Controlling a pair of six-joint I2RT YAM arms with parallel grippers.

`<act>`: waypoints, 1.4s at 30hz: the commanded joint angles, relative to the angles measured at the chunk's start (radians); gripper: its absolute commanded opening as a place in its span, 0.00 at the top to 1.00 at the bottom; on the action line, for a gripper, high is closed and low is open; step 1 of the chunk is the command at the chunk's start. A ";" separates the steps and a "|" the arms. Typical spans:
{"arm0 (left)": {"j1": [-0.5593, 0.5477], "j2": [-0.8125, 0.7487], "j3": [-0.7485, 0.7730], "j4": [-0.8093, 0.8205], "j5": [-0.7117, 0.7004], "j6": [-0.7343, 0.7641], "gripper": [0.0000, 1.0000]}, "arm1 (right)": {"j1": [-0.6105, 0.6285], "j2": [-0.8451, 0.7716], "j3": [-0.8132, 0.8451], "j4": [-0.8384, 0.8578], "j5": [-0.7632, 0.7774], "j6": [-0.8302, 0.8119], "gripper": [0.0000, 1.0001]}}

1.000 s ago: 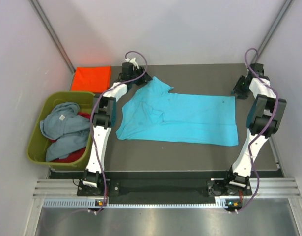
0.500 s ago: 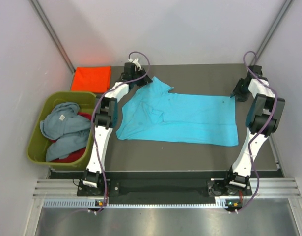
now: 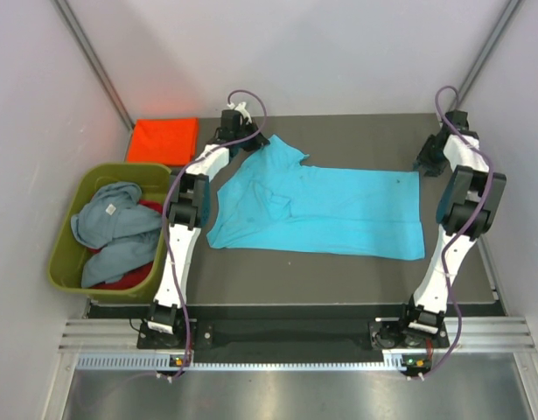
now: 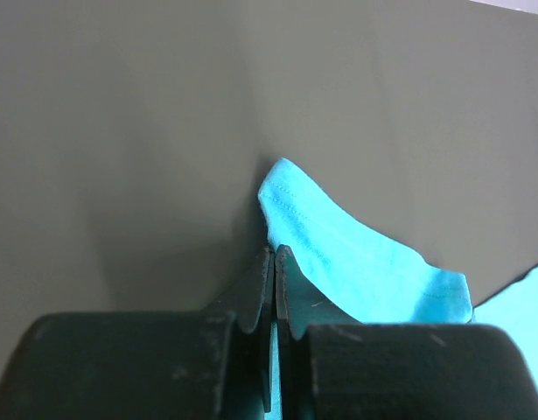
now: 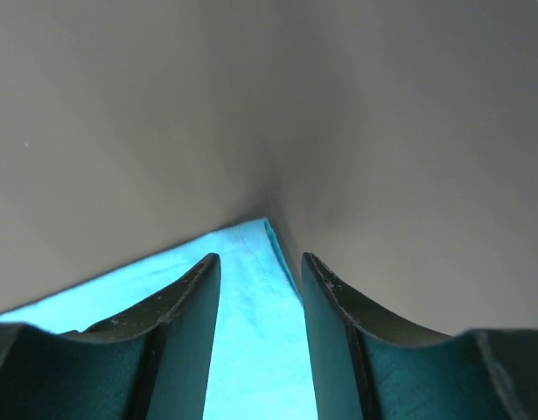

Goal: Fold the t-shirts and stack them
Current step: Fold the tshirt

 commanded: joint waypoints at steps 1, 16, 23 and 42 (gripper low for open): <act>-0.002 -0.073 0.029 0.019 -0.013 -0.001 1.00 | -0.006 0.032 0.062 -0.004 0.002 -0.020 0.58; -0.003 -0.109 0.018 0.022 -0.020 -0.020 1.00 | 0.018 0.118 0.159 -0.050 0.013 -0.051 0.64; -0.003 -0.115 0.014 0.020 -0.017 -0.021 1.00 | 0.020 0.096 0.168 -0.070 0.031 -0.056 0.61; -0.003 -0.136 0.004 0.019 -0.010 -0.032 1.00 | 0.034 0.141 0.197 -0.128 0.053 -0.047 0.64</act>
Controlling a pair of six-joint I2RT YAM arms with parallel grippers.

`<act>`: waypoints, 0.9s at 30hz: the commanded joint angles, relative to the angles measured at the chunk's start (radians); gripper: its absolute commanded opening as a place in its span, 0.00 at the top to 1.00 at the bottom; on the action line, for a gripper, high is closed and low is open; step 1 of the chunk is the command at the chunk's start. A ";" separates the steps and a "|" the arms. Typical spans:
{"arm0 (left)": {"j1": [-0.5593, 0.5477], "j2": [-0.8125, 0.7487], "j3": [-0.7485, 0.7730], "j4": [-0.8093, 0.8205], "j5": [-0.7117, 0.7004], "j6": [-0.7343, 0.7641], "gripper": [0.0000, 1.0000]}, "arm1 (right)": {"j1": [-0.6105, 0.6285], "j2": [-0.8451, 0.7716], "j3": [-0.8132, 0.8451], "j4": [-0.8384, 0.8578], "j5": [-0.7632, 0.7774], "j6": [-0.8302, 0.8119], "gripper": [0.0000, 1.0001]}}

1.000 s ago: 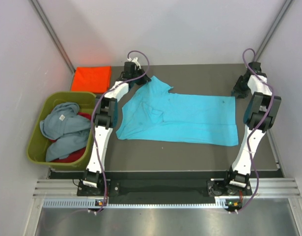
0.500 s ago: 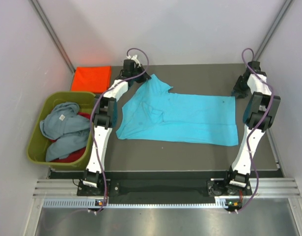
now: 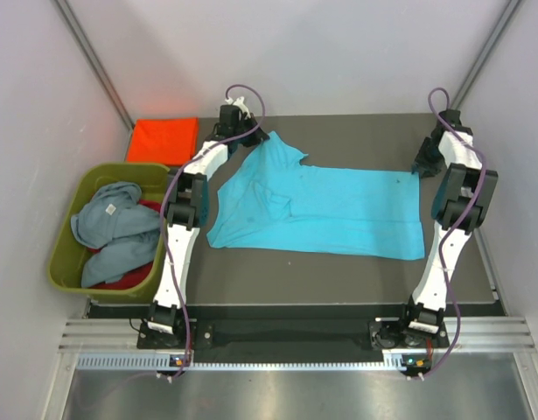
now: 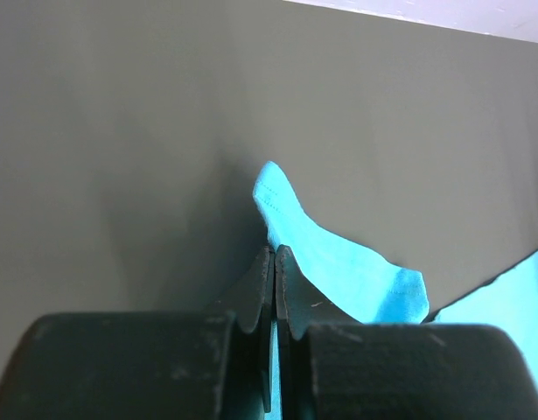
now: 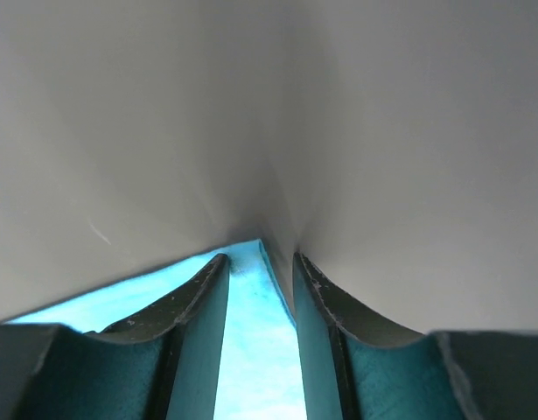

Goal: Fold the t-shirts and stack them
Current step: Fold the tshirt

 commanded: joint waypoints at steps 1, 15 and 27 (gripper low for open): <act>-0.003 -0.098 0.005 0.032 0.004 -0.007 1.00 | 0.006 0.027 0.047 -0.007 0.004 0.000 0.65; -0.003 -0.133 -0.003 0.021 0.006 -0.019 1.00 | 0.010 0.044 0.076 -0.013 -0.042 -0.025 0.91; -0.003 -0.240 -0.090 -0.088 -0.010 0.014 1.00 | 0.009 -0.083 -0.011 0.008 -0.047 -0.010 1.00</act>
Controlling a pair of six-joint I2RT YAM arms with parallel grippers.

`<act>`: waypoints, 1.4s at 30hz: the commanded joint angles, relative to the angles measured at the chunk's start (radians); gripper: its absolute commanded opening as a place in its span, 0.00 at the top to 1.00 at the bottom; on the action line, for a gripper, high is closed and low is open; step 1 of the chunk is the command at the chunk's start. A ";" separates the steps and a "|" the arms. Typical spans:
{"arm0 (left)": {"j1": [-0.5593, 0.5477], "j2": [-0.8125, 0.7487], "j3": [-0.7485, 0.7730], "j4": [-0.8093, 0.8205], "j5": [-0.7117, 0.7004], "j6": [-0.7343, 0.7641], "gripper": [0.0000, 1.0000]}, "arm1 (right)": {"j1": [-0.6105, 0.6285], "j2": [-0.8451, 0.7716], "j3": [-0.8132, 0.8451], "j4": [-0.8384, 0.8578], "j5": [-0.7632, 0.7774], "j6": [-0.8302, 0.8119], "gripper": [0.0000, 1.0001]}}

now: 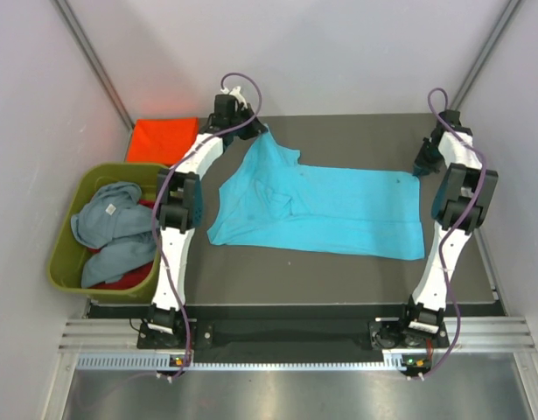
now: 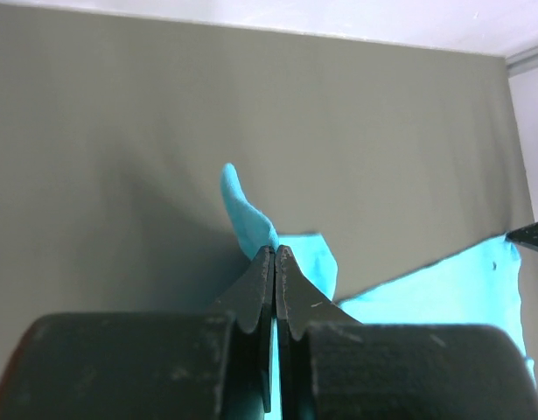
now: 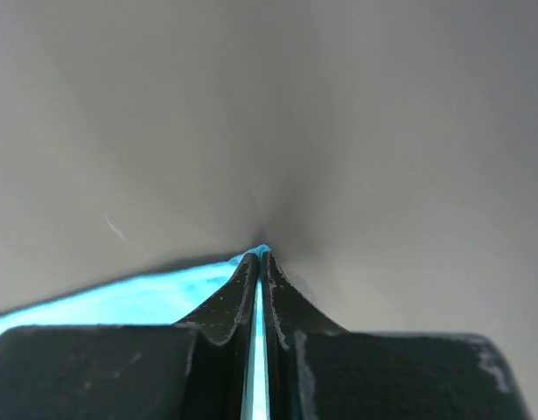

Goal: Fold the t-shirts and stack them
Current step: Fold the tshirt

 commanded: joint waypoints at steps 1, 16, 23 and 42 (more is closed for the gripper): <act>0.000 -0.108 -0.046 -0.033 -0.010 0.036 1.00 | 0.008 -0.113 -0.049 0.011 -0.012 0.001 1.00; -0.016 -0.283 -0.218 -0.111 -0.029 0.071 1.00 | -0.013 -0.293 -0.206 0.040 0.022 0.027 1.00; -0.016 -0.412 -0.339 -0.156 -0.061 0.116 1.00 | -0.019 -0.327 -0.258 0.030 0.034 0.002 1.00; -0.016 -0.605 -0.603 -0.182 -0.098 0.136 1.00 | -0.057 -0.437 -0.422 0.067 0.086 -0.004 1.00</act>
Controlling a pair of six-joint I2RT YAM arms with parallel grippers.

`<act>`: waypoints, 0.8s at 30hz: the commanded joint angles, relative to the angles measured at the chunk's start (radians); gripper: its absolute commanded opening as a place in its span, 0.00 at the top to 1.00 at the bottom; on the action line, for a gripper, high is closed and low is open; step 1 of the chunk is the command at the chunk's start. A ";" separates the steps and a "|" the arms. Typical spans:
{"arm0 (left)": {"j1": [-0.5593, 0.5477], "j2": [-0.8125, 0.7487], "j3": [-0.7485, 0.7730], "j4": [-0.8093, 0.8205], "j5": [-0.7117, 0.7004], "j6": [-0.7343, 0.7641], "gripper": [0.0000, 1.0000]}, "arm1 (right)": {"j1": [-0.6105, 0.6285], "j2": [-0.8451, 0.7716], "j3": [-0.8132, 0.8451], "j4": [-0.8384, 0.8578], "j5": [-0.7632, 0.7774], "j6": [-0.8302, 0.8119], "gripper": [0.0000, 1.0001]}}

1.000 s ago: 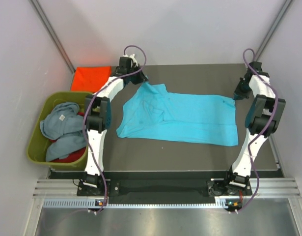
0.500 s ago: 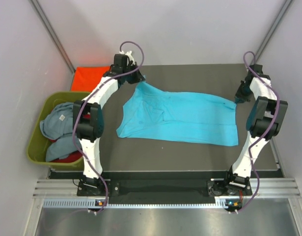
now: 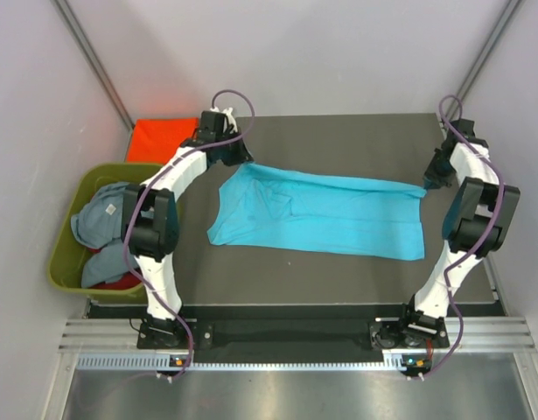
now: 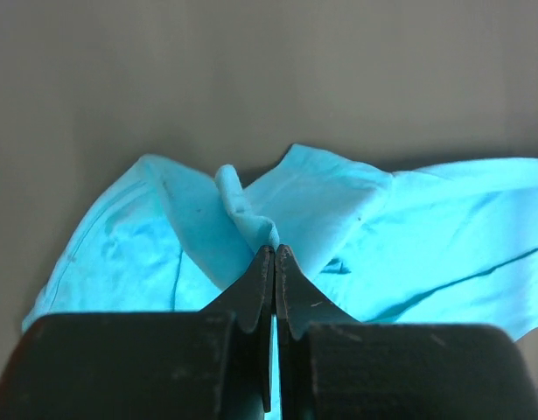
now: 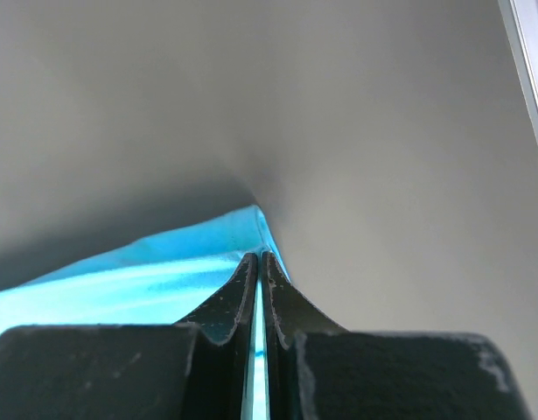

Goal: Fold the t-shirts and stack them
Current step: Fold the tshirt

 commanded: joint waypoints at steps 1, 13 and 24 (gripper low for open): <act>-0.001 -0.110 -0.029 -0.005 -0.041 0.011 1.00 | -0.017 -0.078 -0.025 0.036 0.022 -0.020 1.00; -0.004 -0.259 -0.245 0.002 -0.087 -0.058 1.00 | -0.025 -0.081 -0.070 0.053 0.000 -0.021 1.00; -0.005 -0.267 -0.313 -0.024 -0.120 -0.065 1.00 | -0.030 -0.101 -0.120 0.057 0.003 -0.016 1.00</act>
